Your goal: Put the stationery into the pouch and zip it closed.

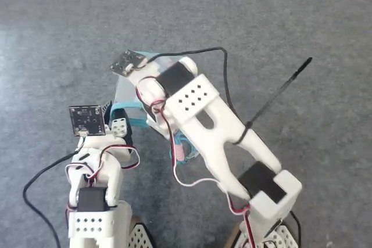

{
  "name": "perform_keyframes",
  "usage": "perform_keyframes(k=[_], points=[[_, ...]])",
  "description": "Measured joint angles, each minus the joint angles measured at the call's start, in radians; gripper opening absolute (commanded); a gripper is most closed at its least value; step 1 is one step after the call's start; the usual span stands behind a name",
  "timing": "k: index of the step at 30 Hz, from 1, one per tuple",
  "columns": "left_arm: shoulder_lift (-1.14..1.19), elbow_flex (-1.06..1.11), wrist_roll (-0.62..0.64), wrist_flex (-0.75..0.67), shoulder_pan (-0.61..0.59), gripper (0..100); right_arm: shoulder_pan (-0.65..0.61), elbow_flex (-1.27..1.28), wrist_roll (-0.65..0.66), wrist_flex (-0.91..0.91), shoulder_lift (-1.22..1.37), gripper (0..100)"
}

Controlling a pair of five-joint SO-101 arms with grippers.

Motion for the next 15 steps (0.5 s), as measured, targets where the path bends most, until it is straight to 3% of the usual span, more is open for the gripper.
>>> perform_keyframes(k=[4, 15], points=[[0.000, 0.000, 0.000, 0.000, -0.002, 1, 0.002, -0.078, -0.002, 0.000, 0.046, 12.4], [0.000, 0.000, 0.000, 0.000, 0.002, 1, 0.000, -0.310, -0.011, 0.000, 0.066, 12.8]])
